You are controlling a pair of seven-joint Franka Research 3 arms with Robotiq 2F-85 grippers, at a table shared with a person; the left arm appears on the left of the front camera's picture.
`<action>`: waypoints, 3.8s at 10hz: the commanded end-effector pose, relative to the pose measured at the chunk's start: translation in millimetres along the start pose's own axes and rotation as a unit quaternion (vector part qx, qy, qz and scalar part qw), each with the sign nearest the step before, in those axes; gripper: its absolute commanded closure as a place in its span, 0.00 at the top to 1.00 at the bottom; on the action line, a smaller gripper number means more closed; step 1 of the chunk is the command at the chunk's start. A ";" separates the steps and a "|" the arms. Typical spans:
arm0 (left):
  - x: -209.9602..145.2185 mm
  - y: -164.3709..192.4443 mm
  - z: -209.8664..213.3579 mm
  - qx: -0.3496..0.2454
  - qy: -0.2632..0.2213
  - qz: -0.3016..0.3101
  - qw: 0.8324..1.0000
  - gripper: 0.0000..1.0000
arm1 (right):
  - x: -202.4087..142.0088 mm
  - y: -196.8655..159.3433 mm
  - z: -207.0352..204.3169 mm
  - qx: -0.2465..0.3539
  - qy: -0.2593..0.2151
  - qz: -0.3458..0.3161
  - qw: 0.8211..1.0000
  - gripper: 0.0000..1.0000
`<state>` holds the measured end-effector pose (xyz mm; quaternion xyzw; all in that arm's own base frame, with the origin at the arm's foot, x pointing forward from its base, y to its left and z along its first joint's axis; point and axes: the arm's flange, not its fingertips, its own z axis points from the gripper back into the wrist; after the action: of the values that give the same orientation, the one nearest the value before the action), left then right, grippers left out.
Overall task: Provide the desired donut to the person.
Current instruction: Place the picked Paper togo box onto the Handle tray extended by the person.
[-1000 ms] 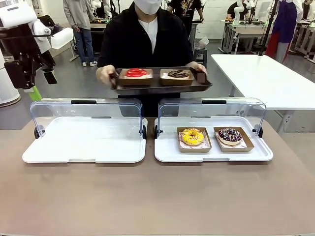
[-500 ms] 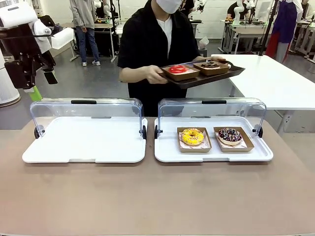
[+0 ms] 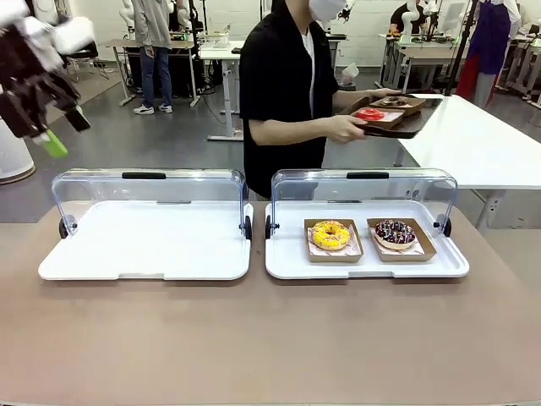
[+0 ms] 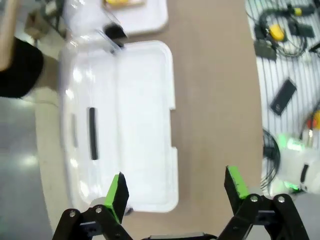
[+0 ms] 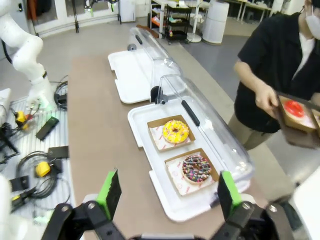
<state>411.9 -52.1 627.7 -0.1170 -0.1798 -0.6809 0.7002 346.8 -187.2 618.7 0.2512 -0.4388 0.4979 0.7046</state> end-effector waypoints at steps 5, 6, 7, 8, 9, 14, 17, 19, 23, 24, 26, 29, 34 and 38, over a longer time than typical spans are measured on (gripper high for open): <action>-166.7 -28.9 35.4 0.104 -0.230 -0.032 0.967 1.00 | 0.6 0.2 -2.1 0.002 -0.008 0.004 1.000 1.00; -189.4 -29.0 28.9 0.107 -0.213 -0.005 0.971 1.00 | 0.6 0.2 -2.1 0.002 -0.008 0.004 1.000 1.00; -203.6 -27.9 26.0 0.100 -0.209 0.017 0.973 1.00 | 0.6 0.2 -2.1 0.002 -0.008 0.004 1.000 1.00; -212.8 -23.7 27.0 0.078 -0.213 0.032 0.973 1.00 | 0.6 0.2 -2.1 0.002 -0.008 0.004 1.000 1.00; -217.0 -20.7 30.5 0.072 -0.222 0.039 0.972 1.00 | 0.6 0.2 -2.1 0.002 -0.008 0.004 1.000 1.00; -220.0 -20.5 29.4 0.067 -0.223 0.042 0.971 1.00 | 0.6 0.2 -2.1 0.002 -0.008 0.004 1.000 1.00; -220.0 -20.5 29.4 0.067 -0.223 0.042 0.971 1.00 | 0.6 0.2 -2.1 0.002 -0.008 0.004 1.000 1.00; -212.6 -23.0 34.8 0.041 -0.265 0.035 0.963 1.00 | 0.6 0.2 -2.1 0.002 -0.008 0.004 1.000 1.00; -210.8 -23.4 37.5 0.031 -0.285 0.041 0.957 1.00 | 0.6 0.2 -2.1 0.002 -0.008 0.004 1.000 1.00; -209.3 -24.3 36.0 0.031 -0.272 0.039 0.961 1.00 | 0.6 0.2 -2.1 0.002 -0.008 0.004 1.000 1.00; -208.4 -27.0 34.3 0.027 -0.291 0.038 0.955 1.00 | 0.6 0.2 -2.1 0.002 -0.008 0.004 1.000 1.00; -208.4 -27.0 34.3 0.027 -0.291 0.038 0.955 1.00 | 0.6 0.2 -2.1 0.002 -0.008 0.004 1.000 1.00; -208.4 -27.0 34.3 0.027 -0.291 0.038 0.955 1.00 | 0.6 0.2 -2.1 0.002 -0.008 0.004 1.000 1.00; -208.4 -27.0 34.3 0.027 -0.291 0.038 0.955 1.00 | 0.6 0.2 -2.1 0.002 -0.008 0.004 1.000 1.00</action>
<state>381.1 149.9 571.5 -0.2956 -0.3858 -0.5855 0.6488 346.9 -187.2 618.6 0.2512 -0.4385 0.4978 0.7049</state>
